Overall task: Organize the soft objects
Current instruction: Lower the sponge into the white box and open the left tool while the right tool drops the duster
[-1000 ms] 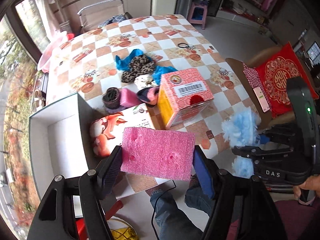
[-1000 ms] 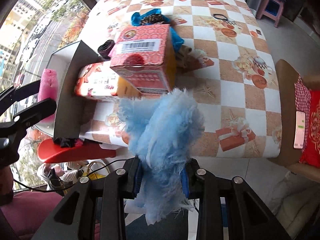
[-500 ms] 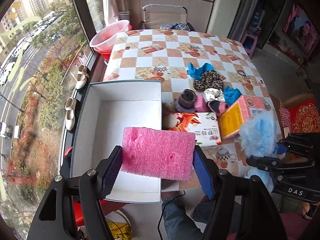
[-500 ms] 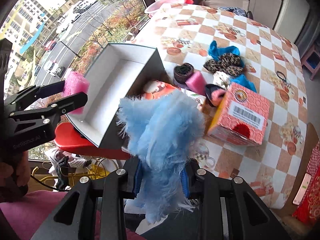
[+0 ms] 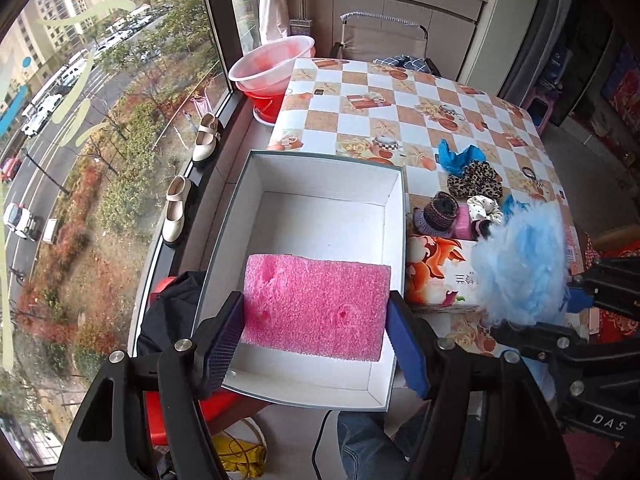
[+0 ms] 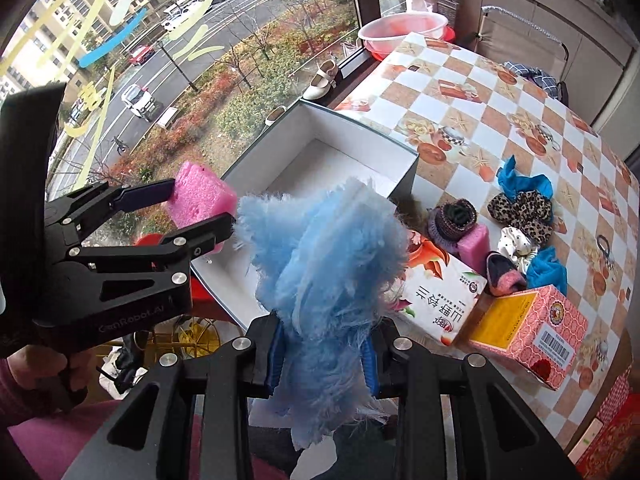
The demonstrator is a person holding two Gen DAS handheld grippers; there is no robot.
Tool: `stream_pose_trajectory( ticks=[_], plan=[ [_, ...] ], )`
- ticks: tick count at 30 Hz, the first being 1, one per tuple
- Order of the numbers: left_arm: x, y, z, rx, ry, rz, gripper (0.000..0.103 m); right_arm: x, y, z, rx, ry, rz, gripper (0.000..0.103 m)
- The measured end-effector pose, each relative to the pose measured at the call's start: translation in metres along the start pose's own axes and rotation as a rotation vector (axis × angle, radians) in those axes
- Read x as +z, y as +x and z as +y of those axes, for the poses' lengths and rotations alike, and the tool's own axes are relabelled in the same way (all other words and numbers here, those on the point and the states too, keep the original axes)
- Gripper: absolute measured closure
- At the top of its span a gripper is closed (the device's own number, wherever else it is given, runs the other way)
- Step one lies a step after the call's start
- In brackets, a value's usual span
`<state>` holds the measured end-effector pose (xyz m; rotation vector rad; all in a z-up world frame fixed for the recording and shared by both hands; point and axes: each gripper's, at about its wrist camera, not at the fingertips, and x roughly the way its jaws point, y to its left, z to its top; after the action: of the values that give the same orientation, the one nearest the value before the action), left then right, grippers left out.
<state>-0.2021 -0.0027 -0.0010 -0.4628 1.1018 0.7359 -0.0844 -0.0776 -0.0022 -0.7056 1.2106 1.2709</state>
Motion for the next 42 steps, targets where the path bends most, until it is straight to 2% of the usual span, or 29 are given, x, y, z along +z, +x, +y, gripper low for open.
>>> stream_pose_trajectory(
  ticks=[3,9,23,42],
  plan=[
    [-0.002,0.003,0.004,-0.006,-0.012,0.004,0.031,-0.002,0.010,0.001,0.008,0.008,0.028,0.070],
    [-0.002,0.008,0.009,-0.017,-0.017,0.004,0.030,0.005,0.011,-0.006,-0.007,0.045,0.029,0.070],
    [-0.003,0.022,0.020,-0.039,-0.059,0.024,0.030,0.005,0.019,-0.001,-0.040,0.013,0.086,0.070],
    [-0.006,0.034,0.058,0.033,-0.129,0.043,0.030,0.019,0.039,0.013,-0.015,-0.044,0.125,0.070]
  ],
)
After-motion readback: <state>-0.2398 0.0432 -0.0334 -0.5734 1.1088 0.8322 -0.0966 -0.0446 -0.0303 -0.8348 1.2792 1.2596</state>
